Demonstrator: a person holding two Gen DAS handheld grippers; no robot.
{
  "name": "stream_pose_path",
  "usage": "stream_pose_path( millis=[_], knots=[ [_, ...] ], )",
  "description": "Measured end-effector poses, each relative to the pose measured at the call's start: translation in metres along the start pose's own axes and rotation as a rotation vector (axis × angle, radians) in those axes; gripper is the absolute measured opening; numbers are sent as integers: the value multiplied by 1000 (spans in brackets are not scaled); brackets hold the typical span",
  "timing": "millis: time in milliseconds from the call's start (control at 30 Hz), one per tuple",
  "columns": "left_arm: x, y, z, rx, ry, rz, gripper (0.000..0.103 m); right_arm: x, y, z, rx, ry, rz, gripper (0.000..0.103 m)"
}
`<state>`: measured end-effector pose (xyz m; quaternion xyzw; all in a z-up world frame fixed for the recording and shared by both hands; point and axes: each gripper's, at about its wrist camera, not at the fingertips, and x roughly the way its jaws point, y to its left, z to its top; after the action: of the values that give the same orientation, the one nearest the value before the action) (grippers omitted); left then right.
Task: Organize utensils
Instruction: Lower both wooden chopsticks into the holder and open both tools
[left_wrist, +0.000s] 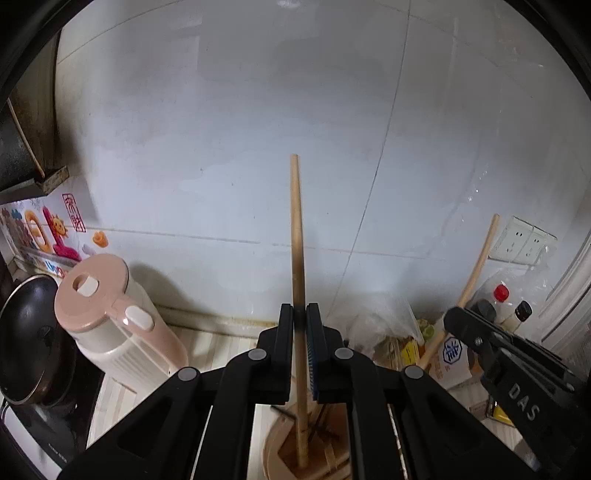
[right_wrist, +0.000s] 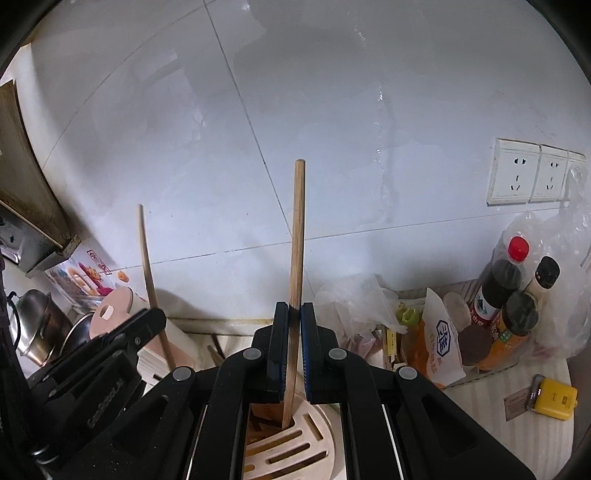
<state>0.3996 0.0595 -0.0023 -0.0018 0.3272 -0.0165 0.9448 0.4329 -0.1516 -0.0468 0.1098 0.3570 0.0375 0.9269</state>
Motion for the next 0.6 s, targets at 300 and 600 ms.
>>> stream_pose_path(
  millis=[300,600],
  knots=[
    [0,-2,-7,-18,11,-40,4,-1,2,-3,-5,-1,12,7],
    [-24,6,-22,-57,150,-51,18,3,-5,-6,-21,129,105,35]
  ],
)
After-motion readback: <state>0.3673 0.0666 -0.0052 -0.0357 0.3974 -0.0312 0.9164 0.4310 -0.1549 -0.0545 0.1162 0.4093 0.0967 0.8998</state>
